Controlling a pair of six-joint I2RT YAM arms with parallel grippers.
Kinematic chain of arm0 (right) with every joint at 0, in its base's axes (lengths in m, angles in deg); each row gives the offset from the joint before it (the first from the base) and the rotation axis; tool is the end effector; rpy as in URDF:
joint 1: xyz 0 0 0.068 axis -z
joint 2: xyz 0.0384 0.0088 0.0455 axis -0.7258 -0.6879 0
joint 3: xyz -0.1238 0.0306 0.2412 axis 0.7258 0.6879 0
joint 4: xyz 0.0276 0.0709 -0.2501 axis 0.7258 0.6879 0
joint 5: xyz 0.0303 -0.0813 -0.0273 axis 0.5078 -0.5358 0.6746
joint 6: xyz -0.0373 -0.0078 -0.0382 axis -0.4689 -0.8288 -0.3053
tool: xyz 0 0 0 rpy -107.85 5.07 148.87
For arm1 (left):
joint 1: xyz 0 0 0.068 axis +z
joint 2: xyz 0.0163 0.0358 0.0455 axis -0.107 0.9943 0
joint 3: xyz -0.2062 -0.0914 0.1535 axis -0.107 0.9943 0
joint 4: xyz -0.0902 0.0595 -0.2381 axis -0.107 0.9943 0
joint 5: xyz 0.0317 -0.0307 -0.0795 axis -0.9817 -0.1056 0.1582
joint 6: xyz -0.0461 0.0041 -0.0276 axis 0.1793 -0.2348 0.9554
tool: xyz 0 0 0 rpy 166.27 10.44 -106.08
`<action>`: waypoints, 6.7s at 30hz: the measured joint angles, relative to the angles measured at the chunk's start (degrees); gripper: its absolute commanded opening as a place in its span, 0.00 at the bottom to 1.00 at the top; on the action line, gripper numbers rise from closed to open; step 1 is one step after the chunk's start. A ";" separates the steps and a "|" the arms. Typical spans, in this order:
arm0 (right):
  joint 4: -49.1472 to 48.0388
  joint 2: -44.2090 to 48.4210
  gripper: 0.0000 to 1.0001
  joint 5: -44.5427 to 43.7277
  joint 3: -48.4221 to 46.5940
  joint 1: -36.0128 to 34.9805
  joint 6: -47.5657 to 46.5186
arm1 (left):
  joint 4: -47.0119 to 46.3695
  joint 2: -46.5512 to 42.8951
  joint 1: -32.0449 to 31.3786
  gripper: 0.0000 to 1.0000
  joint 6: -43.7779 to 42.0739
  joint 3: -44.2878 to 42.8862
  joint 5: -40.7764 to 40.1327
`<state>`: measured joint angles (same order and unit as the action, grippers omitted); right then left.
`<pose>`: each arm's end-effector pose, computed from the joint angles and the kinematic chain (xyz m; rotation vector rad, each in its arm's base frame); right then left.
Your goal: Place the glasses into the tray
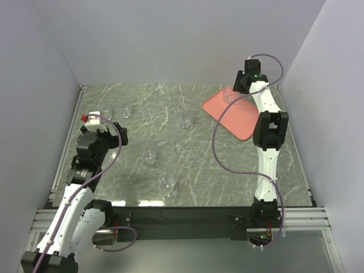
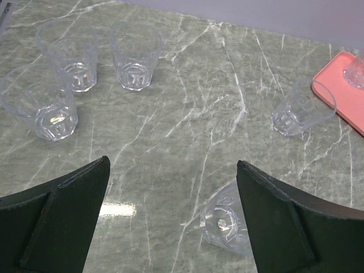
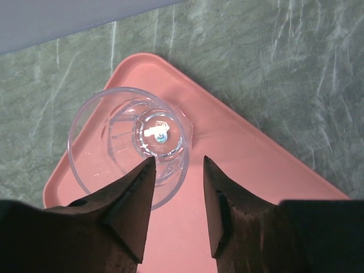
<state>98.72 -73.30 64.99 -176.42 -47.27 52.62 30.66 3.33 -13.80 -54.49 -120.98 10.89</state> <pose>0.5511 0.0067 0.2358 0.2504 2.3133 0.1074 0.1700 -0.0206 0.2929 -0.1727 1.7794 -0.2354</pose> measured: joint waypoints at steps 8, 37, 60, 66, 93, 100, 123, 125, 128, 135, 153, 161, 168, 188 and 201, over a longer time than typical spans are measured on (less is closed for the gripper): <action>-0.70 10.43 0.58 4.63 8.09 0.24 -2.75 | -0.39 0.26 0.02 0.99 0.52 0.00 2.16; -1.79 77.09 0.63 39.06 80.28 5.11 -30.95 | 5.79 64.92 -10.75 0.47 30.53 -45.68 16.26; -1.84 78.31 0.63 43.74 81.90 10.54 -33.29 | 22.53 82.68 -19.85 0.33 33.53 -67.14 4.52; -1.81 78.68 0.63 43.85 81.90 10.88 -33.31 | 24.74 84.76 -20.55 0.02 33.40 -70.31 0.98; -2.38 81.11 0.63 44.63 82.12 14.29 -32.81 | 11.93 101.55 -23.76 0.01 28.96 -92.67 10.25; -2.60 81.11 0.63 44.63 82.12 14.67 -32.41 | 7.34 105.48 -24.11 0.02 30.93 -96.17 11.30; -3.02 81.13 0.63 44.59 82.14 15.47 -31.95 | 5.03 111.93 -25.18 0.08 36.26 -100.91 4.74; -3.02 81.13 0.63 44.59 82.14 15.61 -31.93 | 5.09 111.93 -25.29 0.11 36.37 -100.91 4.52; -3.04 81.13 0.63 44.57 82.14 15.80 -31.93 | 5.14 111.95 -25.46 0.16 36.68 -101.33 4.33; -3.04 81.13 0.63 44.59 82.16 16.15 -31.91 | 4.50 111.95 -25.77 0.28 38.03 -102.42 4.28; -3.10 81.53 0.63 45.13 82.47 17.05 -32.06 | 0.31 111.60 -25.38 0.68 35.80 -102.16 5.55; -2.78 82.93 0.63 49.66 83.01 17.16 -35.58 | -4.00 100.24 -22.38 0.85 30.77 -88.91 9.97; 1.95 82.64 0.64 58.23 83.03 15.28 -44.09 | -9.18 78.31 -19.15 0.89 22.12 -67.98 10.14; 6.67 60.33 0.64 44.24 71.67 -33.90 -40.68 | -3.54 14.86 -17.14 0.99 1.77 -13.66 -13.79; -1.62 46.01 0.62 34.21 60.06 -47.74 -19.76 | 6.49 -3.17 -17.09 0.99 -0.63 -5.64 -24.74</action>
<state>97.10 -27.29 99.20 -116.35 -95.00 32.86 37.15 0.16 -30.89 -55.12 -126.61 -13.85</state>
